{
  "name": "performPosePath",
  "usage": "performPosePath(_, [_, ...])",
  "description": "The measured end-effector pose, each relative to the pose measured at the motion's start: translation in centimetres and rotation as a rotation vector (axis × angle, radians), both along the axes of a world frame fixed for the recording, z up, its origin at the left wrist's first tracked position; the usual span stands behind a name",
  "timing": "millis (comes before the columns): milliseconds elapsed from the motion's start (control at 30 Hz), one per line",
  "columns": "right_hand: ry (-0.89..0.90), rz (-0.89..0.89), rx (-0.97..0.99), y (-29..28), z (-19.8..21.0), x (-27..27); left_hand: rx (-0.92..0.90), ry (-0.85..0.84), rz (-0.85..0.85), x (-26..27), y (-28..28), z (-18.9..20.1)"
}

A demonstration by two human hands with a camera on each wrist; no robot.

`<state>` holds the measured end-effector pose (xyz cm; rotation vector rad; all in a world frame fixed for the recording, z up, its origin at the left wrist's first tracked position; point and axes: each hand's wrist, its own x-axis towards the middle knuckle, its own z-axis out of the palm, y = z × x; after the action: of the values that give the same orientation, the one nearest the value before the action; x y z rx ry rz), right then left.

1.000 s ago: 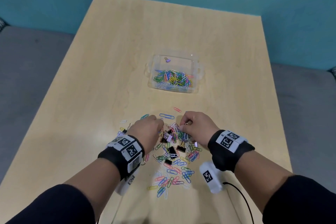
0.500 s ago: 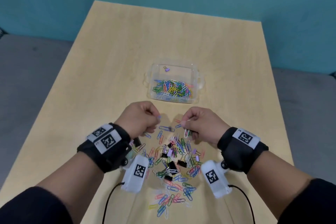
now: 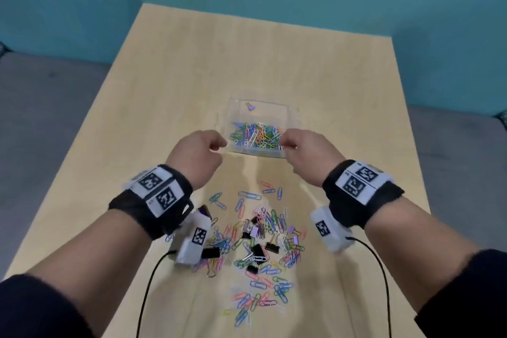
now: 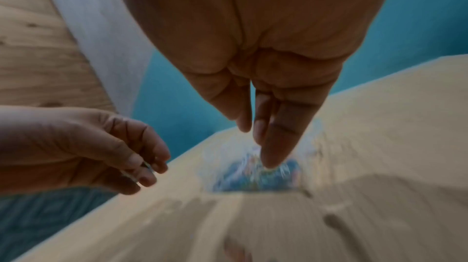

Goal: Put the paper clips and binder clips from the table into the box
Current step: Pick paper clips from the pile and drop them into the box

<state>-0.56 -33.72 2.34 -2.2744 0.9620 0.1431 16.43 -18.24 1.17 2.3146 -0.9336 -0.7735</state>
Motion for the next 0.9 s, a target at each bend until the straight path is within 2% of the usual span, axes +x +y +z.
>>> performPosePath(100, [0.259,0.206,-0.020,3.1,-2.3,-3.2,0.330,-0.217,-0.284,-2.1,3.9,-1.2])
performPosePath(167, [0.313,0.289,-0.106,5.0,-3.8,-4.1,0.447,-0.275,-0.378,-4.1,5.3,-2.1])
performPosePath(267, [0.262,0.339,-0.226,6.9,-5.1,-3.5,0.437,-0.337,-0.399,-6.4,5.3,-3.2])
performPosePath(367, [0.237,0.474,-0.331,8.5,-5.4,-2.7,0.377,-0.395,-0.463,-7.5,4.9,-3.9])
performPosePath(467, [0.215,0.595,-0.334,9.3,-5.5,-3.8,0.329,-0.365,-0.573,-7.4,5.9,-4.4])
performPosePath(600, [0.198,0.550,-0.226,8.9,-5.3,-6.0,0.300,-0.279,-0.622,-6.7,7.6,-4.4])
performPosePath(733, [0.235,0.481,-0.200,9.3,-5.7,-5.8,0.322,-0.336,-0.635,-7.8,7.1,-4.6])
performPosePath(900, [0.144,0.351,-0.117,10.2,-6.5,-4.8,0.297,-0.385,-0.591,-8.6,6.0,-4.9])
